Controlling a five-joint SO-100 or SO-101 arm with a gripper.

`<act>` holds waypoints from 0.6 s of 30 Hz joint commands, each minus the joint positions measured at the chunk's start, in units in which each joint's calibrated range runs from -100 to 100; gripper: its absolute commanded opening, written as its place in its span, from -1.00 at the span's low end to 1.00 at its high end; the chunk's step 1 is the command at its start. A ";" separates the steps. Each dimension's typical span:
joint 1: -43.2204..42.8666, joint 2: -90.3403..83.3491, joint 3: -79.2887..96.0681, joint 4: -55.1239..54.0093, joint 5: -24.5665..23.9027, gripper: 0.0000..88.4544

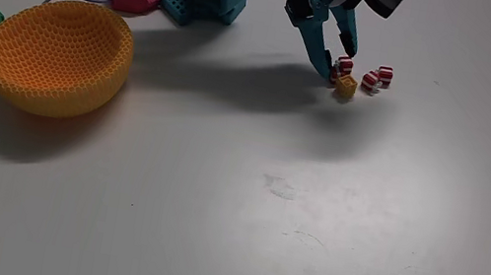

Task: Place cube pieces into the yellow basket

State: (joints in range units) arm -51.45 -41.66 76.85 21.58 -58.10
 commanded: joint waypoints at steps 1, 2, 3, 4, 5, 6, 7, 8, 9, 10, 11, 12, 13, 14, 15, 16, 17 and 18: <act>2.06 0.28 -0.25 -4.11 2.30 -0.39; 2.24 0.94 -0.54 -5.33 2.54 -0.40; 2.52 2.17 -1.21 -6.46 2.59 -0.42; 2.71 3.69 -2.08 -7.41 2.59 -0.43; 2.99 5.20 -2.94 -8.46 2.59 -0.44; 3.45 6.91 -4.10 -9.06 2.64 -0.44; 3.92 8.33 -5.35 -9.32 2.83 -0.46; 4.39 9.75 -6.51 -9.41 2.83 -0.47; 4.67 10.89 -7.18 -9.67 2.69 -0.48; 4.67 11.83 -7.47 -10.28 2.34 -0.48; 4.39 12.87 -7.47 -11.41 2.00 -0.49; 4.20 13.92 -7.47 -12.54 1.90 -0.49; 4.11 14.86 -7.66 -13.06 1.90 -0.49; 4.20 15.62 -8.14 -13.23 2.05 -0.49; 4.29 16.28 -8.53 -13.23 2.05 -0.50; 4.39 16.85 -8.72 -13.32 2.05 -0.51; 4.29 17.33 -8.82 -13.32 2.00 -0.51; 3.92 17.70 -8.82 -13.32 1.66 -0.52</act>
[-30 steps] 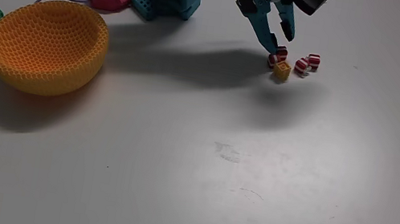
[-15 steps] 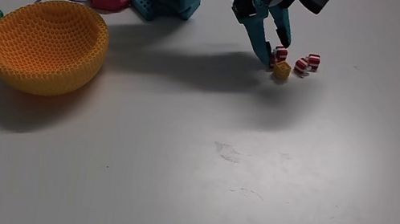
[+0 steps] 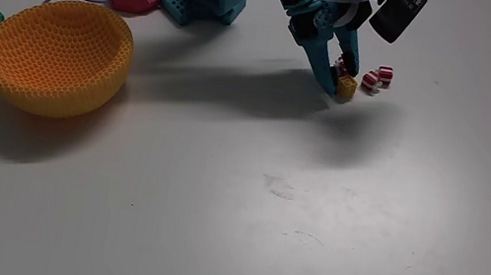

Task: Place cube pieces into the yellow basket

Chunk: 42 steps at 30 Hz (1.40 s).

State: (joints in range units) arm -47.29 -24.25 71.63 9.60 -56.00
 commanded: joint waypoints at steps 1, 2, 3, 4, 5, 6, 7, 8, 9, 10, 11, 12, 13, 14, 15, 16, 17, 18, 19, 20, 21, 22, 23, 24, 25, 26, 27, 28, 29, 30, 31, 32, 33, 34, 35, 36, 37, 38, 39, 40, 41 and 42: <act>-0.70 0.67 -3.50 -1.34 -0.78 -0.52; -1.08 1.05 -3.31 -1.34 -1.03 -0.52; -1.26 1.52 -3.21 -1.34 -1.12 -0.53; -1.26 1.81 -3.21 -1.34 -1.12 -0.55; -1.26 2.09 -3.11 -1.17 -1.17 -0.58; -1.17 2.47 -3.11 -1.17 -1.17 -0.63; -0.98 2.75 -3.11 -1.25 -0.98 -0.69; -0.52 2.94 -3.11 -1.34 -0.49 -0.78; 0.04 2.94 -3.11 -1.69 0.00 -0.88; 0.69 2.94 -3.11 -2.12 0.54 -1.00; 1.16 2.56 -3.11 -2.99 1.56 -1.00; 1.81 2.00 -3.31 -3.60 2.54 -1.00; 2.37 1.05 -3.40 -3.95 3.27 -1.00; 3.02 -0.18 -3.59 -4.12 3.96 -1.00; 3.49 -1.70 -3.59 -4.21 4.35 -1.00; 3.77 -2.83 -3.40 -4.21 4.20 -1.00; 3.86 -3.31 -3.11 -4.21 3.71 -1.00; 4.05 -3.40 -2.92 -4.03 3.42 -0.98; 3.68 -3.40 -2.73 -3.86 2.83 -0.91; 3.12 -3.21 -2.54 -3.86 1.90 -0.82; 2.46 -2.83 -2.44 -4.21 1.61 -0.73; 1.81 -2.64 -2.54 -4.30 1.47 -0.66; 1.16 -2.36 -2.73 -4.56 1.27 -0.61; 0.60 -1.79 -2.92 -5.25 0.98 -0.58; 0.04 -1.22 -3.11 -5.86 0.73 -0.55; -0.42 -0.47 -3.50 -6.29 0.49 -0.52; -0.70 0.48 -4.27 -6.38 0.39 -0.50; -0.98 1.52 -5.23 -6.47 0.39 -0.49; -1.17 2.47 -6.10 -6.47 0.24 -0.48; -1.26 3.51 -7.06 -6.73 0.24 -0.47; -1.26 4.36 -8.02 -6.81 0.24 -0.48; -1.17 5.41 -8.99 -6.81 0.29 -0.48; -0.98 6.35 -9.76 -6.90 0.29 -0.49; -0.80 7.20 -10.34 -7.08 0.29 -0.49; -0.61 7.96 -10.62 -7.51 0.24 -0.50; -0.52 8.53 -10.91 -7.94 0.20 -0.50; -0.42 9.10 -11.20 -8.29 0.20 -0.50; -0.33 9.57 -11.39 -8.29 0.20 -0.52; -0.15 9.86 -11.68 -7.94 -0.05 -0.57; 0.13 10.14 -11.68 -7.42 -0.44 -0.63; 0.41 10.23 -11.49 -6.90 -0.68 -0.67; 0.60 10.23 -11.01 -6.73 -0.59 -0.67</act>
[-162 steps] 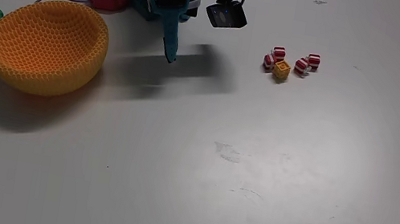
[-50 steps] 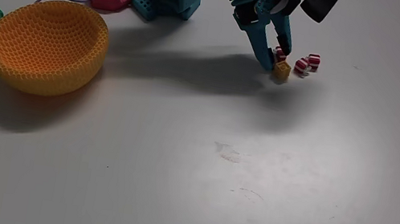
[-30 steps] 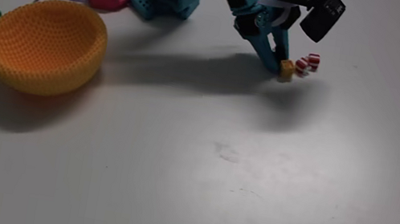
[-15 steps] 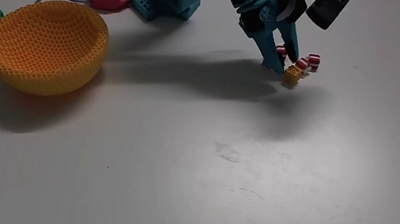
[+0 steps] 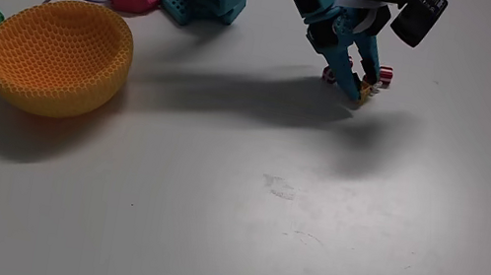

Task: Place cube pieces into the yellow basket

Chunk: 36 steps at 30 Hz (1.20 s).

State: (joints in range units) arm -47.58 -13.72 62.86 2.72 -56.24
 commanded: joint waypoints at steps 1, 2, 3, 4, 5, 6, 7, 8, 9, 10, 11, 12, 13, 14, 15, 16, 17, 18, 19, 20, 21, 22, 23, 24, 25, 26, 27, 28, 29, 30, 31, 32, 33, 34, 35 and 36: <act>0.89 -0.39 -1.47 0.15 -0.34 -0.65; 0.89 -0.48 -0.99 0.32 -0.20 -0.63; 0.80 -0.67 -0.51 0.58 -0.15 -0.64; 0.80 -0.67 -0.32 1.11 -0.15 -0.66; 0.80 -0.67 -0.22 1.63 -0.15 -0.69; 0.80 -0.67 -0.03 1.97 -0.05 -0.71; 0.70 -0.67 0.07 2.32 -0.05 -0.71; 0.61 -0.67 0.26 2.41 -0.05 -0.72; 0.52 -0.58 0.46 2.41 0.24 -0.69; 0.24 -0.58 0.65 2.58 0.34 -0.65; -0.04 -0.67 0.94 2.58 0.20 -0.62; -0.23 -0.58 0.94 2.58 0.24 -0.60; -0.32 -0.58 1.03 2.93 0.39 -0.60; -0.32 -0.58 1.03 3.36 0.39 -0.61; -0.32 -0.58 1.23 3.45 0.24 -0.66; -0.04 -0.58 1.32 3.71 0.00 -0.74; 0.24 -0.58 1.32 4.23 -0.39 -0.85; 0.61 -0.67 1.32 4.49 -0.59 -1.00; 1.08 -0.95 1.13 4.41 0.10 -1.00; 1.82 -1.33 0.65 4.49 1.42 -1.00; 2.66 -2.00 0.26 4.41 2.64 -1.00; 3.50 -2.85 0.07 3.80 3.61 -1.00; 4.53 -3.89 -0.32 3.54 4.79 -1.00; 5.55 -5.12 -0.80 3.54 5.81 -1.00; 6.76 -6.64 -1.37 3.89 7.08 -1.00; 7.79 -8.06 -1.76 4.41 7.86 -1.00; 8.53 -9.38 -1.57 4.49 7.81 -1.00; 8.53 -10.05 -0.70 4.58 6.50 -0.95; 7.97 -10.23 0.26 3.54 4.88 -0.86; 7.23 -9.95 0.65 1.97 4.49 -0.74; 6.11 -9.48 0.65 0.93 4.05 -0.66; 5.08 -9.00 0.46 0.32 3.42 -0.62; 3.97 -8.53 0.17 0.15 2.64 -0.58; 2.75 -8.25 0.26 0.24 1.61 -0.55; 1.36 -8.25 1.03 0.76 0.24 -0.53; -0.04 -8.44 2.00 2.06 -1.42 -0.54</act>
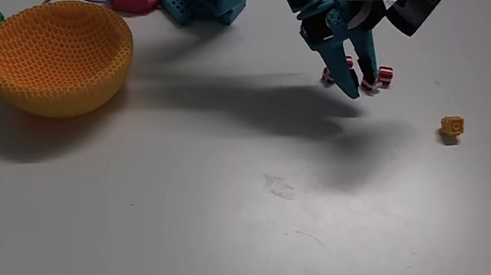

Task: Place cube pieces into the yellow basket

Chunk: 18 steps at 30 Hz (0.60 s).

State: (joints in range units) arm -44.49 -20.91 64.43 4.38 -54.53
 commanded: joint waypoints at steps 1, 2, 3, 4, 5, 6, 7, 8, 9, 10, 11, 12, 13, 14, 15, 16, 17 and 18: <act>-4.72 -1.73 1.38 1.61 -4.64 -0.53; -6.03 -2.58 2.63 2.13 -5.47 -0.50; -6.77 -3.81 3.60 3.35 -5.76 -0.49; -6.96 -5.42 4.08 5.52 -5.23 -0.46; -6.96 -7.22 4.18 8.91 -4.93 -0.45; -7.05 -9.11 4.18 12.47 -4.98 -0.44; -7.33 -11.10 4.18 15.77 -5.37 -0.43; -7.61 -13.00 4.18 18.73 -5.71 -0.43; -7.89 -14.61 4.18 21.07 -6.01 -0.43; -8.08 -15.93 4.37 22.20 -6.25 -0.42; -8.17 -16.97 4.75 22.55 -6.35 -0.42; -8.17 -17.54 5.14 22.90 -6.35 -0.42; -8.17 -17.73 5.23 23.51 -6.45 -0.41; -8.36 -17.73 5.23 24.12 -6.69 -0.41; -8.36 -17.73 5.43 24.20 -6.74 -0.41; -8.36 -17.64 5.91 24.03 -6.64 -0.41; -8.26 -17.54 6.58 23.51 -6.54 -0.41; -7.98 -17.54 7.26 22.81 -6.45 -0.41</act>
State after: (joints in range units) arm -52.90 -36.35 71.23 28.01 -60.98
